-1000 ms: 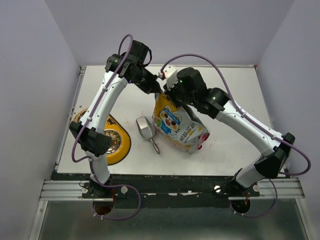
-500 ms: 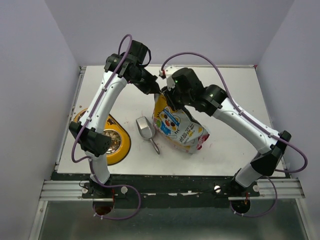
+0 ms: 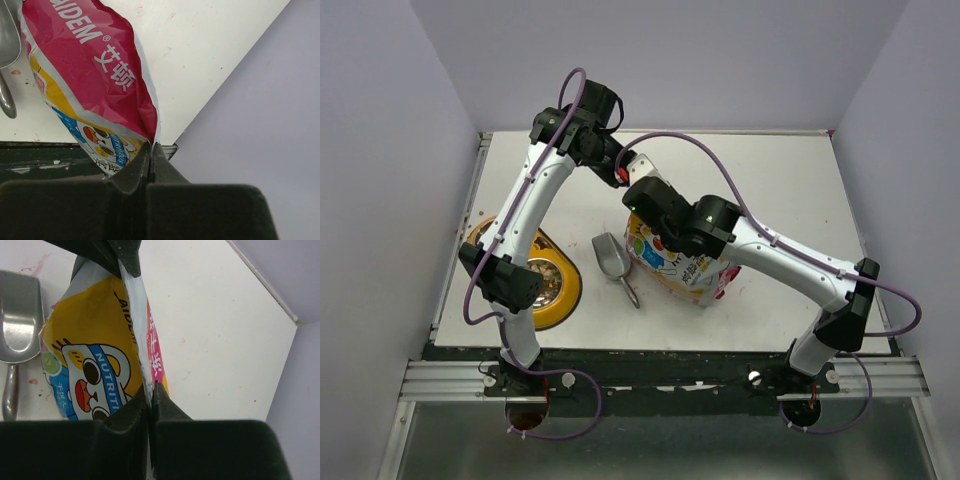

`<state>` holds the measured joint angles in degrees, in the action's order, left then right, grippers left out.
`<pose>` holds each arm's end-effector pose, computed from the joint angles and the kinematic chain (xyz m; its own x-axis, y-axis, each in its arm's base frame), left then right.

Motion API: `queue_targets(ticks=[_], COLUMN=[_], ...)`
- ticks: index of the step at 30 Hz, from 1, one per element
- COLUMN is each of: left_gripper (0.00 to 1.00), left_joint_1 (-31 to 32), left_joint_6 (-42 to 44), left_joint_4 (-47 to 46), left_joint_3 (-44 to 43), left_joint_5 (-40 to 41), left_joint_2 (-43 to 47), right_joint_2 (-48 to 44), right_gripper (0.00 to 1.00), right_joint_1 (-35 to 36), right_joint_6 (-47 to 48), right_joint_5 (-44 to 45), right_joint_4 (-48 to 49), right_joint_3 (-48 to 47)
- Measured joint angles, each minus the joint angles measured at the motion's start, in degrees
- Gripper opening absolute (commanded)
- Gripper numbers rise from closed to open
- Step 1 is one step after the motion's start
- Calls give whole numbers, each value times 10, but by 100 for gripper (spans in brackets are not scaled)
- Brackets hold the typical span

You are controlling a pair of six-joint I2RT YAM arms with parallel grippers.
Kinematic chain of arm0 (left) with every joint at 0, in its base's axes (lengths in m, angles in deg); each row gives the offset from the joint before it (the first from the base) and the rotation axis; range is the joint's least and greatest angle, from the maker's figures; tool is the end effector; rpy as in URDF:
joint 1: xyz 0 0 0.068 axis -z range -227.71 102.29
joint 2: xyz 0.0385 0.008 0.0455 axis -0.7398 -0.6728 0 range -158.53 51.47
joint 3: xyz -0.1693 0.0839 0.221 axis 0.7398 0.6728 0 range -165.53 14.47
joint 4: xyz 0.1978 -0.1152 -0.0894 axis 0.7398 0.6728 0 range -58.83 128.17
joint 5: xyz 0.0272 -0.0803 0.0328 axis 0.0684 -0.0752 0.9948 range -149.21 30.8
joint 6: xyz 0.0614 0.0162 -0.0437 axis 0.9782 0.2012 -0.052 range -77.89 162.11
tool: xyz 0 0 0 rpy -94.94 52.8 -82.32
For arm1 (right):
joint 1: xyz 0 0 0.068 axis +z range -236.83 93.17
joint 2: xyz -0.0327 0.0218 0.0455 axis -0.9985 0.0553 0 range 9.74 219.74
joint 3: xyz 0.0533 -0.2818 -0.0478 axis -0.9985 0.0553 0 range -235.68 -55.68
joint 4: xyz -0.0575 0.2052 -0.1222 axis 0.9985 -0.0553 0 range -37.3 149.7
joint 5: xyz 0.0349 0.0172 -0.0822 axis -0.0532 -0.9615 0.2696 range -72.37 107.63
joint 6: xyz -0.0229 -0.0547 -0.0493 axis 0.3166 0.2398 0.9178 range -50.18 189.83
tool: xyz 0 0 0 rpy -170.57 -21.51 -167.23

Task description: Serve the pet food

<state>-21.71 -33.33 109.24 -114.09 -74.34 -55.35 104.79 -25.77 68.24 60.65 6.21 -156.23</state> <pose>0.3228 -0.1766 0.4099 -0.7236 -0.6866 0.0710 -0.5849 0.5553 -0.5912 0.2075 0.2826 0.3859 -0.3709 -0.6291 -0.6831 -0.4088 0.7711 -0.4882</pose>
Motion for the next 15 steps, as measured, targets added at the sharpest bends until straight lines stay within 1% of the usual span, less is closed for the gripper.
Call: queue_targets(ticks=[1, 4, 7, 8, 10, 11, 12, 15], left_gripper=[0, 0, 0, 0, 0, 0, 0, 0], left_joint_1=[0, 0, 0, 0, 1, 2, 2, 1], left_joint_6=[0, 0, 0, 0, 0, 0, 0, 2], left_joint_4=[0, 0, 3, 4, 5, 5, 5, 8], left_joint_3=[0, 0, 0, 0, 0, 0, 0, 0], left_joint_5=[0, -1, -4, -6, -9, -10, -9, -10], left_joint_2=[0, 0, 0, 0, 0, 0, 0, 0], right_joint_2=[0, -1, -14, -20, -28, -28, -28, -39], right_gripper=[0, 1, 0, 4, 17, 20, 23, 25], right_joint_1=[1, 1, -1, -2, -4, -4, -4, -4], right_joint_6=[-1, 0, 6, 6, 2, -1, -3, -5], right_joint_5=[1, 1, -19, -27, -35, -38, -37, -37], right_joint_4=[-1, 0, 9, 14, 13, 11, 7, -5], right_joint_3=[0, 3, 15, 21, 26, 26, 26, 40])
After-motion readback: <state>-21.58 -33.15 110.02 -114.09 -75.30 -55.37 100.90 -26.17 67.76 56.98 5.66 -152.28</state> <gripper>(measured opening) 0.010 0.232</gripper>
